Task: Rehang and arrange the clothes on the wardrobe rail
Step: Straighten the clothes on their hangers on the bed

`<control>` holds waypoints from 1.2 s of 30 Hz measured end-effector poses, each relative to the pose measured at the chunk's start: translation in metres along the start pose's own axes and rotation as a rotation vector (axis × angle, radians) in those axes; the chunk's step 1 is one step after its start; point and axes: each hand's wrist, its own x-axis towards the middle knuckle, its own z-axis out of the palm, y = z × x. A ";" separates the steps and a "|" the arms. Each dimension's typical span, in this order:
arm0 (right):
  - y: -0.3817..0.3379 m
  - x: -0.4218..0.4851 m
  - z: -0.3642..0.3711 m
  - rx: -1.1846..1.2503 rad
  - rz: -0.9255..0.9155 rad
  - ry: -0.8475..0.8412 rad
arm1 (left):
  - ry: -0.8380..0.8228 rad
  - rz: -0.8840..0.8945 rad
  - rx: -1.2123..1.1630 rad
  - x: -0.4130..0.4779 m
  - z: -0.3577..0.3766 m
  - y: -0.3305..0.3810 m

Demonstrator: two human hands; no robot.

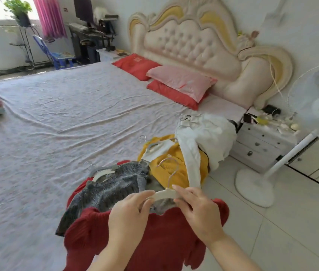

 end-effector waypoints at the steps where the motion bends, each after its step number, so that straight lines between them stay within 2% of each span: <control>1: 0.019 0.001 -0.013 0.001 -0.006 0.007 | 0.007 0.010 -0.006 0.002 0.016 0.015; 6: 0.115 0.017 -0.076 -0.002 -0.022 0.024 | 0.001 0.003 -0.052 0.013 0.097 0.092; 10: 0.177 0.044 -0.117 -0.023 -0.052 0.016 | -0.082 -0.027 -0.088 0.032 0.146 0.145; 16: 0.250 0.099 -0.138 -0.066 -0.080 0.033 | -0.159 -0.035 -0.169 0.081 0.196 0.189; 25: 0.322 0.188 -0.078 -0.074 -0.087 -0.054 | -0.191 -0.073 -0.222 0.191 0.249 0.160; 30: 0.345 0.246 -0.024 -0.094 -0.093 -0.118 | -0.182 -0.127 -0.147 0.259 0.263 0.127; 36: 0.362 0.306 0.036 -0.009 -0.079 -0.229 | -0.130 -0.209 -0.103 0.324 0.270 0.094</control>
